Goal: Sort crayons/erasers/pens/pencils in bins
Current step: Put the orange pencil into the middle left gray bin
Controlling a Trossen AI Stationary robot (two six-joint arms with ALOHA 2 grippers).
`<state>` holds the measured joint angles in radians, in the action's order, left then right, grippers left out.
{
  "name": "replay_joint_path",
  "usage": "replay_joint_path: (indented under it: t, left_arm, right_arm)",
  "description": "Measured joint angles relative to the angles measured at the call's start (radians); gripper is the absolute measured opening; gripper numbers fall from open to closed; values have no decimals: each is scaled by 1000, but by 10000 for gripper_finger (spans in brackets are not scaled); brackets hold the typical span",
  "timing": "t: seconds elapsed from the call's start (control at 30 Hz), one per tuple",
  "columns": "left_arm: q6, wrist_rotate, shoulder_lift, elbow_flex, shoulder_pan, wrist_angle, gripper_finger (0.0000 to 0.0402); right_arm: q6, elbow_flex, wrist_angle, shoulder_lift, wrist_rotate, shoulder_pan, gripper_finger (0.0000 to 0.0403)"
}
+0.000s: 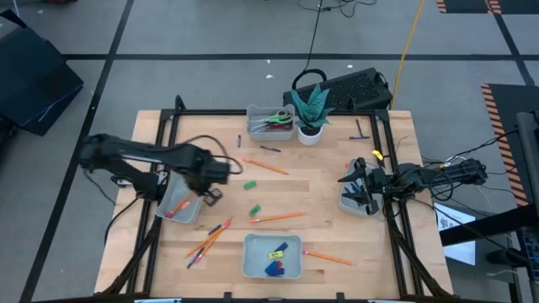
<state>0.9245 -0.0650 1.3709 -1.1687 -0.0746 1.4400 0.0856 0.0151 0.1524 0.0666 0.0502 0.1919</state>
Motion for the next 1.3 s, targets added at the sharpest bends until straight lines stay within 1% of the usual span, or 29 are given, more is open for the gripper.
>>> replay_joint_path:
  t: [0.1,0.13,0.23,0.33,0.4,0.53,0.63,0.73,0.87,1.0,1.1,1.2,1.3]
  left_arm:
    - [139,-5,-99,0,-41,127,29]
    - [189,4,-124,3,-52,140,29]
    - [254,26,-203,55,-74,79,29]
    - [291,28,-209,132,-76,92,30]
    - [302,10,-201,199,-69,107,30]
    - [307,-8,-195,312,-43,84,30]
    - [269,21,-197,349,-33,-1,30]
    - [225,40,-198,358,-31,-56,30]
    - [153,40,-197,360,-35,-56,30]
    - [24,40,-197,359,-68,-31,30]
    - [-53,70,-197,359,-93,-25,30]
    - [-86,106,-197,360,-109,-33,30]
    - [-98,114,-197,360,-119,-69,30]
  right_arm:
    - [0,0,0,0,0,0,212]
    - [0,0,0,0,0,0,212]
    - [0,0,0,0,0,0,212]
    - [0,0,0,0,0,0,212]
    - [0,0,-3,0,0,0,212]
    - [0,0,0,0,0,0,212]
    - [0,0,0,0,0,0,212]
    - [0,0,0,0,0,0,212]
    - [0,0,0,0,0,0,212]
    - [0,0,0,0,0,0,212]
    - [0,0,0,0,0,0,212]
    - [0,0,0,0,0,0,212]
    - [0,0,0,0,0,0,212]
